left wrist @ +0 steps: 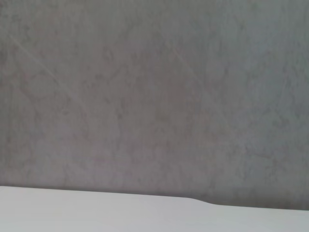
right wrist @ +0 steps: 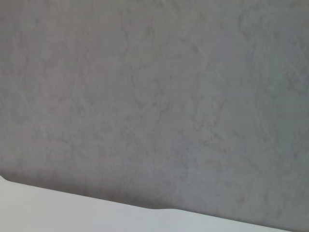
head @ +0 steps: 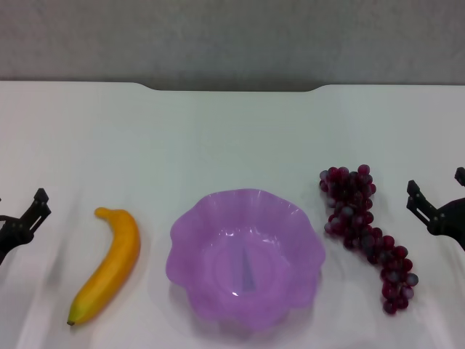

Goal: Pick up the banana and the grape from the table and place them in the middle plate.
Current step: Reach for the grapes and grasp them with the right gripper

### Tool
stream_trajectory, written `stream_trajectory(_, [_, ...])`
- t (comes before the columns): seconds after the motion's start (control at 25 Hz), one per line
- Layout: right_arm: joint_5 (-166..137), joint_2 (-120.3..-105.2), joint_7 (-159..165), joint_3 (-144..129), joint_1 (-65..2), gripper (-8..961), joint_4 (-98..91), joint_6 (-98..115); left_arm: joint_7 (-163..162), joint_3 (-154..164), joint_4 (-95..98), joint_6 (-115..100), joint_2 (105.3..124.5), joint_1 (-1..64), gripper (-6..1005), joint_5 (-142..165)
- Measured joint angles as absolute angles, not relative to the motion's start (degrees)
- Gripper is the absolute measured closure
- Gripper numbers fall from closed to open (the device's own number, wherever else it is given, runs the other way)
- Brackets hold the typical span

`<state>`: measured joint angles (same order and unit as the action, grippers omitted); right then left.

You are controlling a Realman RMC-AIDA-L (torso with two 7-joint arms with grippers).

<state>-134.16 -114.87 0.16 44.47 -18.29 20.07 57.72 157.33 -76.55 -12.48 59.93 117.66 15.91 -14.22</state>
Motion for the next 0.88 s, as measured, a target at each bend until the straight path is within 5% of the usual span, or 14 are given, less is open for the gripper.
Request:
stream_trajectory(0.4, [-134.41, -114.57, 0.2, 44.53, -17.57, 67, 23.69, 55.57, 157.23, -76.63, -12.36, 59.51, 117.69, 15.69, 93, -14.4])
stream_trajectory(0.52, [-135.42, -112.33, -0.38, 45.25, -16.28, 66, 31.63, 47.69, 157.23, -76.79, -12.19, 59.44, 117.65, 15.48, 93, -14.41])
stream_trajectory(0.68, [-136.13, -107.36, -2.16, 49.16, -14.6, 66, 47.5, 30.36, 157.23, -76.95, -12.22, 59.4, 117.57, 15.43, 93, -14.42])
stream_trajectory(0.8, [-136.63, -106.4, -5.59, 55.79, -12.77, 66, 57.7, 14.44, 157.23, -76.88, -12.19, 59.35, 117.57, 15.53, 93, -14.42])
stream_trajectory(0.88, [-137.52, -107.07, -8.36, 60.83, -11.27, 66, 63.13, 5.17, 157.23, -76.79, -12.18, 59.33, 117.61, 15.64, 93, -14.42])
